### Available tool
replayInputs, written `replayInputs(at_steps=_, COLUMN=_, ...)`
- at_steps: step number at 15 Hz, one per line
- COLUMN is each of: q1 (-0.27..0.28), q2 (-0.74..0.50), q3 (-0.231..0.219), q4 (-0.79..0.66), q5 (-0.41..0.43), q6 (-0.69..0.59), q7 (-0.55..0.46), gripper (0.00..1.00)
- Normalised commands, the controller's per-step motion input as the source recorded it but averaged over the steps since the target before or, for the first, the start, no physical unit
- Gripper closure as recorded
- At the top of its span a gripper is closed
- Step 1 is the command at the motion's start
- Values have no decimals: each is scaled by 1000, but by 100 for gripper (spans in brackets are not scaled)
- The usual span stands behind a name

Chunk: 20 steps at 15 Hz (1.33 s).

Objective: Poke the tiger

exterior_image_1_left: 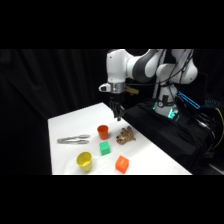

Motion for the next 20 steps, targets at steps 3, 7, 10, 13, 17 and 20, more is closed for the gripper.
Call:
replayInputs(at_steps=3, q1=41, q2=183, q3=30, q4=-203, q5=0, q6=491, q7=128, gripper=97)
replayInputs(at_steps=7, q1=74, q2=398, q3=56, q4=-69, q5=-20, q6=452, q7=152, gripper=97)
replayInputs(at_steps=10, q1=138, q2=513, q3=55, q4=66, q5=-114, q6=380, q7=260, gripper=96)
replayInputs(at_steps=13, q1=174, q2=508, q3=-23, q4=176, q5=-161, q6=275, q7=260, gripper=97)
replayInputs(at_steps=17, q1=126, q2=210, q3=-92, q4=121, q5=-135, q6=51, q7=165, gripper=97)
replayInputs(at_steps=20, q1=93, q2=-514, q3=-212, q4=-163, q5=-240, q6=-340, q7=171, gripper=97)
